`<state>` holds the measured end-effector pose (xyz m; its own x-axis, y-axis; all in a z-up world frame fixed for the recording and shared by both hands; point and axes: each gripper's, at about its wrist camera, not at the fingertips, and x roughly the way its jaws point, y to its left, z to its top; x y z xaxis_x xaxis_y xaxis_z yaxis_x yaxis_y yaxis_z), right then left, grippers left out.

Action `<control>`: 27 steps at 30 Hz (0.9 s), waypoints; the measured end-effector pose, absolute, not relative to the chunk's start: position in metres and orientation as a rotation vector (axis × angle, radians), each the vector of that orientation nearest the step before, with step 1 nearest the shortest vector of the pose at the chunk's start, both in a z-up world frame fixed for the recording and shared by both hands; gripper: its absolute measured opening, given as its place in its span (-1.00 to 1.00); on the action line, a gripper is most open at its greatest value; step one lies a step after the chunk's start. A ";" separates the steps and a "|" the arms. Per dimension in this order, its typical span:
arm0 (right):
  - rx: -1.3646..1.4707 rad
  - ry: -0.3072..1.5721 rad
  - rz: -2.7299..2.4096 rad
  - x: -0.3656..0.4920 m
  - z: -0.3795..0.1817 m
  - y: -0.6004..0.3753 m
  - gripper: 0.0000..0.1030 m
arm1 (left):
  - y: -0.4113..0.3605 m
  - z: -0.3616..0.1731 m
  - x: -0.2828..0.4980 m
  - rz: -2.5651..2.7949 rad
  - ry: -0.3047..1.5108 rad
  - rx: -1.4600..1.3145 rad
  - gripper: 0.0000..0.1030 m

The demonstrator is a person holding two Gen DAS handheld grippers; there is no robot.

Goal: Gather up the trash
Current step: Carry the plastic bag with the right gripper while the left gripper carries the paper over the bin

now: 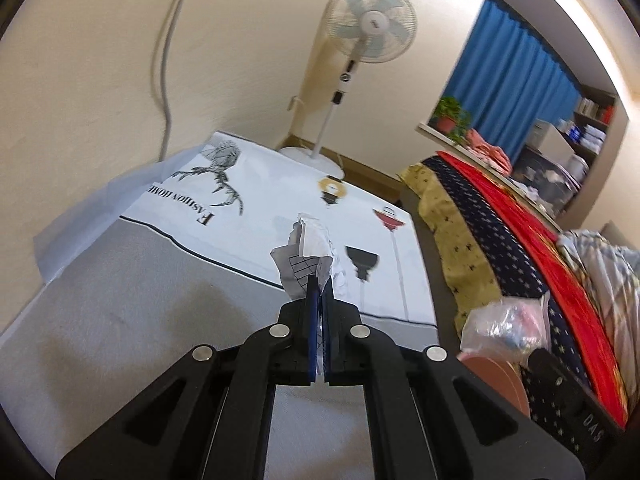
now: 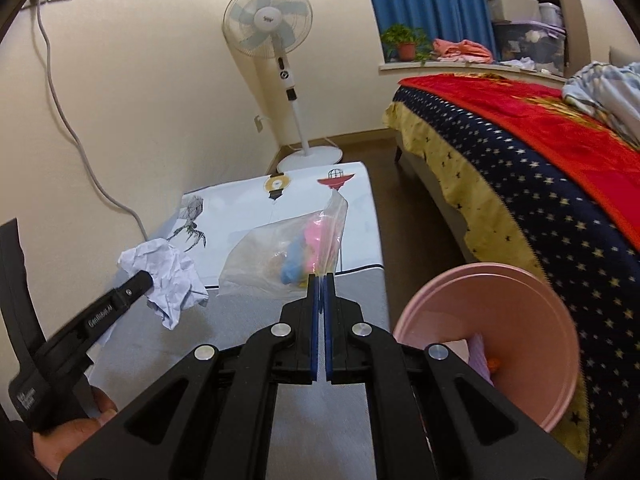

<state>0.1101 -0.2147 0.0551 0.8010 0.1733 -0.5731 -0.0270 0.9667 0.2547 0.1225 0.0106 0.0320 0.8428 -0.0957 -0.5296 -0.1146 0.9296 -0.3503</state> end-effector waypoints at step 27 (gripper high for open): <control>0.260 0.546 0.013 0.021 0.084 -0.290 -0.96 | -0.046 0.049 0.041 -0.152 0.578 -0.224 -0.97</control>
<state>0.0205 -0.2900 0.0835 0.8555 0.0808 -0.5115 0.0568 0.9671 0.2478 0.0411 -0.0458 0.0494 0.8273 -0.2047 -0.5231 0.0795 0.9646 -0.2516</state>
